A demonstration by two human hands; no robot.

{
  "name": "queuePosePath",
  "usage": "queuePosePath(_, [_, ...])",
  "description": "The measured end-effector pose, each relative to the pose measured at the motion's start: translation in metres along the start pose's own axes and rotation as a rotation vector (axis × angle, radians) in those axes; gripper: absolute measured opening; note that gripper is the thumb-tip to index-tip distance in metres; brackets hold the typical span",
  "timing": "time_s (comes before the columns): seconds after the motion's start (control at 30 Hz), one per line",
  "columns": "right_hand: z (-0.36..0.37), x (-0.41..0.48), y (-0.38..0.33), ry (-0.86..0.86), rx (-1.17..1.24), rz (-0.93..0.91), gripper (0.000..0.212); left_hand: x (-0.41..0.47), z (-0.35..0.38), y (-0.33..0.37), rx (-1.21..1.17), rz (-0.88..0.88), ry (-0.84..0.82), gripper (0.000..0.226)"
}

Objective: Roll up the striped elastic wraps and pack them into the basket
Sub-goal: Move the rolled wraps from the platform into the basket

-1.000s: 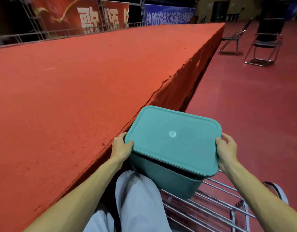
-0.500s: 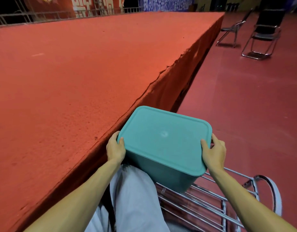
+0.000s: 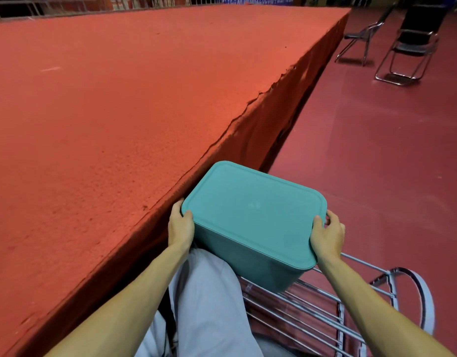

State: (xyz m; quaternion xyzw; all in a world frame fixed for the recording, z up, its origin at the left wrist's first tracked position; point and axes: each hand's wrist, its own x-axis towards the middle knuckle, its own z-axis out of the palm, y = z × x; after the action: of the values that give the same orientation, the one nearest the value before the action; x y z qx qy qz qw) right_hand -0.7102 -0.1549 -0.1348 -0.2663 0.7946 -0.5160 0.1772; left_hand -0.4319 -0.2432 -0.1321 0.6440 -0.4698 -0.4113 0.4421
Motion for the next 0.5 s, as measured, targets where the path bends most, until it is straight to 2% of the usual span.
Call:
queuePosePath(0.37, [0.005, -0.009, 0.003, -0.067, -0.170, -0.039, 0.035, 0.002, -0.007, -0.009, 0.165, 0.127, -0.087, 0.045])
queuePosePath(0.5, [0.003, -0.011, -0.003, -0.080, -0.268, -0.014, 0.041, 0.001, -0.010, -0.006, 0.253, 0.125, -0.142, 0.051])
